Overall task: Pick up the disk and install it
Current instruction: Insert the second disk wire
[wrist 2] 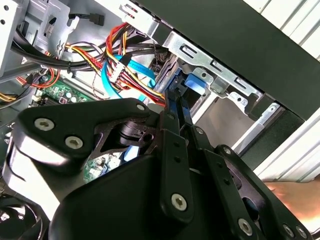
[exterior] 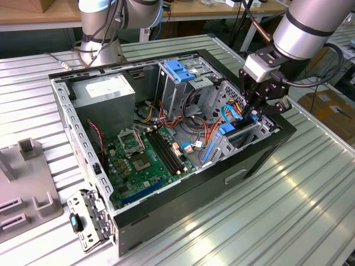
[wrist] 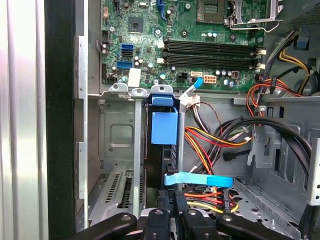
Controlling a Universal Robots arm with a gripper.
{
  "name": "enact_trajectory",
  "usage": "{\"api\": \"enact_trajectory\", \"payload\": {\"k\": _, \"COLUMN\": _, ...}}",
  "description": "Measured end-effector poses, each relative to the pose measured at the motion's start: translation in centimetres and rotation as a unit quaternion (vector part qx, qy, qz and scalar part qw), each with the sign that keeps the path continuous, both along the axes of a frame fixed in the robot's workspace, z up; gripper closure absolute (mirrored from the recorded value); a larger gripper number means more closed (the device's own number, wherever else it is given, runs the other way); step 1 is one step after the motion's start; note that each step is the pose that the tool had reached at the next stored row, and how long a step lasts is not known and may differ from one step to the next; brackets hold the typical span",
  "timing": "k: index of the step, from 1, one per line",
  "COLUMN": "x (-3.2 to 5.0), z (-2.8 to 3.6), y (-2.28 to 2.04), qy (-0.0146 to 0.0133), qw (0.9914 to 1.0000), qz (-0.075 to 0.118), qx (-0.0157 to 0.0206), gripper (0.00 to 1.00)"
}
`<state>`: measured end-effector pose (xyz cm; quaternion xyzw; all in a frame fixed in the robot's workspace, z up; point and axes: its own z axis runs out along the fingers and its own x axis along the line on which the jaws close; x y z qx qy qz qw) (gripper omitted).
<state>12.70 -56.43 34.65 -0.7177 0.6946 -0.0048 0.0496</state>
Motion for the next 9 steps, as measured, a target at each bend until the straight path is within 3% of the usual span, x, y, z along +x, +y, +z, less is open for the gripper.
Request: {"api": "enact_trajectory", "payload": {"k": 9, "x": 0.0, "z": -0.39, "y": 0.0, "qy": 0.0, "qw": 1.0, "qz": 0.0, "qx": 0.0, "gripper": 0.84}}
